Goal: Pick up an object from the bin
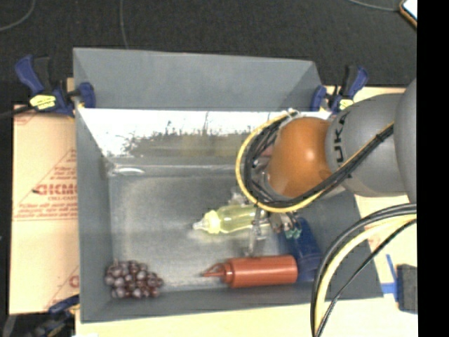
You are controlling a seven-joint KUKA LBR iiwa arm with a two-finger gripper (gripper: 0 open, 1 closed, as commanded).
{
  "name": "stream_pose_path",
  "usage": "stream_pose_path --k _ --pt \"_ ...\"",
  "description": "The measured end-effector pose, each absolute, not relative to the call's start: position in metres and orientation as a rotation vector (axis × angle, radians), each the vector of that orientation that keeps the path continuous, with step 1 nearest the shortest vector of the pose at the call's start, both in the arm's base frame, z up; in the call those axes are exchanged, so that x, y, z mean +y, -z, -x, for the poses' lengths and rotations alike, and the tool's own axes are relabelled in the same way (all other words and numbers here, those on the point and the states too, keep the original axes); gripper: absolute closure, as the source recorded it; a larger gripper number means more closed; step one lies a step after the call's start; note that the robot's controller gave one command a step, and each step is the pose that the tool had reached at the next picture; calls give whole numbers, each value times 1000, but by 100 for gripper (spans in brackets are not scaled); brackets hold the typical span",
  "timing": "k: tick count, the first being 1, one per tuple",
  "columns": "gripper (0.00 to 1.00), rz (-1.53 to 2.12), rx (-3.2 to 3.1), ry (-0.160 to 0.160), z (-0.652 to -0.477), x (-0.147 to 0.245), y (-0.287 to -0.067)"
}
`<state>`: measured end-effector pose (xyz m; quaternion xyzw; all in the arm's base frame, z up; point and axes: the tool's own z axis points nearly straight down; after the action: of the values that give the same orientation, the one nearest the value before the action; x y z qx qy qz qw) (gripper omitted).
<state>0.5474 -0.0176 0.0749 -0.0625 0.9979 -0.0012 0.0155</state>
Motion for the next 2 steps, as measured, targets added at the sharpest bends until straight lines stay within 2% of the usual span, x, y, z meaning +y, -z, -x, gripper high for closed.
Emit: stream_pose_path --k 1,2 --pt "0 295 3095 -3 -530 -2 -88" --pt "0 220 3105 4 -541 -26 -84"
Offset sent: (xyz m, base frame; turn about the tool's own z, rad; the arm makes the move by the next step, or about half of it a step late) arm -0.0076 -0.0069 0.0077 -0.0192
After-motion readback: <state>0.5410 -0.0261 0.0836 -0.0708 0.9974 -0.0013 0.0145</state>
